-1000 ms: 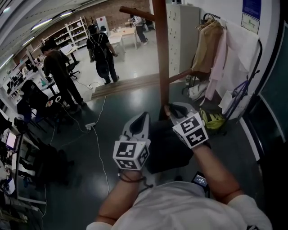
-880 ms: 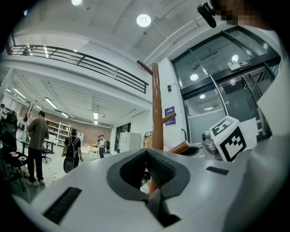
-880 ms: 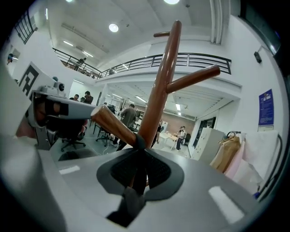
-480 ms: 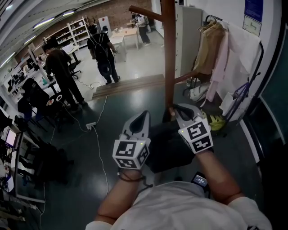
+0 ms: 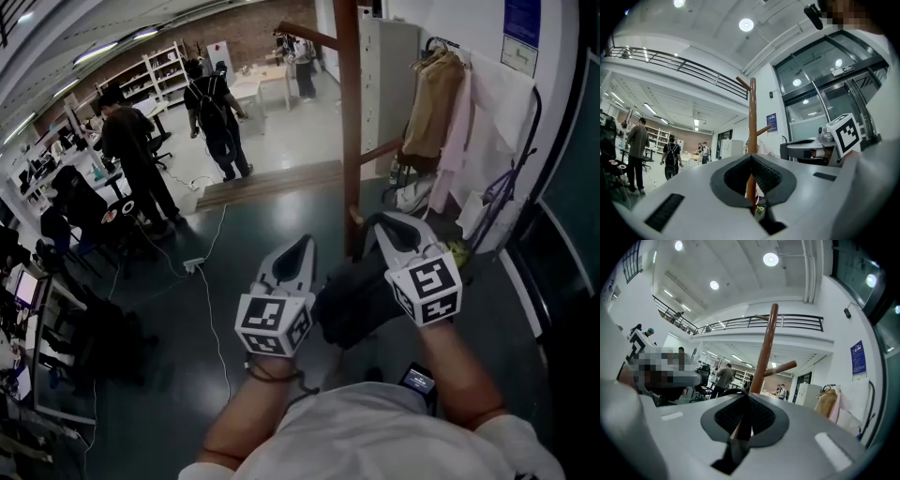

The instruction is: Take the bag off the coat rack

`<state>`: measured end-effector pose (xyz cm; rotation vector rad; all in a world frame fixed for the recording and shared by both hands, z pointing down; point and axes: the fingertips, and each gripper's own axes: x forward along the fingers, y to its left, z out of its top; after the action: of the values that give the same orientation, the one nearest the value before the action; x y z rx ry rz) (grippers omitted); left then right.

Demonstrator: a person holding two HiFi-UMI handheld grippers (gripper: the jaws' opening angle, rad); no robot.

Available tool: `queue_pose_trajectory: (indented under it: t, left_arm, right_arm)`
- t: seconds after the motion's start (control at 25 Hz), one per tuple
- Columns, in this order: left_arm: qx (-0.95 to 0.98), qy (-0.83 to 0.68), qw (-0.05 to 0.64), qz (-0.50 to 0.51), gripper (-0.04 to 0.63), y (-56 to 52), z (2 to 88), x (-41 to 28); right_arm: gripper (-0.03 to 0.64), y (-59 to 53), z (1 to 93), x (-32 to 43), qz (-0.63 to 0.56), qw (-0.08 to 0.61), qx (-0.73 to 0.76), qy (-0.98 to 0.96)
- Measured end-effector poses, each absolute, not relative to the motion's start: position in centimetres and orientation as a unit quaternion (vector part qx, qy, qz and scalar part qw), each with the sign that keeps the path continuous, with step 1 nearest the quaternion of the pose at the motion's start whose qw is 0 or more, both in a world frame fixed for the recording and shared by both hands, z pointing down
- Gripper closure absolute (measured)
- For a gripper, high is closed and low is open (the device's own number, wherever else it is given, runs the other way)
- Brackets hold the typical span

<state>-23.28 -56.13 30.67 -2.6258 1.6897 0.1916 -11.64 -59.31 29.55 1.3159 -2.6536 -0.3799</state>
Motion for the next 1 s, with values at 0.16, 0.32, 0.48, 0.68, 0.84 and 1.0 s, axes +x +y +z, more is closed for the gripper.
queue_pose_trajectory:
  t: [0.16,0.32,0.48,0.68,0.84,1.0]
  left_arm:
    - [-0.842,0.535,0.003,0.065,0.588,-54.4,30.5,-23.3]
    - [-0.846,0.53,0.001,0.066,0.588,-53.1,30.7,-22.8]
    - [-0.848,0.527,0.001,0.062,0.588,-52.2,31.0,-22.5]
    - [-0.847,0.528,0.0,0.062,0.588,-51.7,31.3,-22.2]
    - [-0.847,0.528,0.0,0.063,0.589,-51.5,31.7,-22.2]
    - [-0.848,0.527,-0.002,0.063,0.588,-51.1,31.8,-22.6]
  right_arm:
    - [0.594,-56.9,28.9,-11.1,-0.099,0.028,0.44,-0.892]
    - [0.594,-55.3,29.5,-10.3,-0.059,-0.012,0.444,-0.894]
    - [0.594,-54.0,30.5,-10.5,-0.043,-0.026,0.439,-0.897]
    - [0.592,-52.6,31.8,-10.8,-0.046,-0.029,0.438,-0.898]
    - [0.594,-52.2,32.4,-11.0,-0.041,-0.028,0.437,-0.898]
    - [0.594,-51.6,32.5,-11.7,-0.036,-0.026,0.436,-0.899]
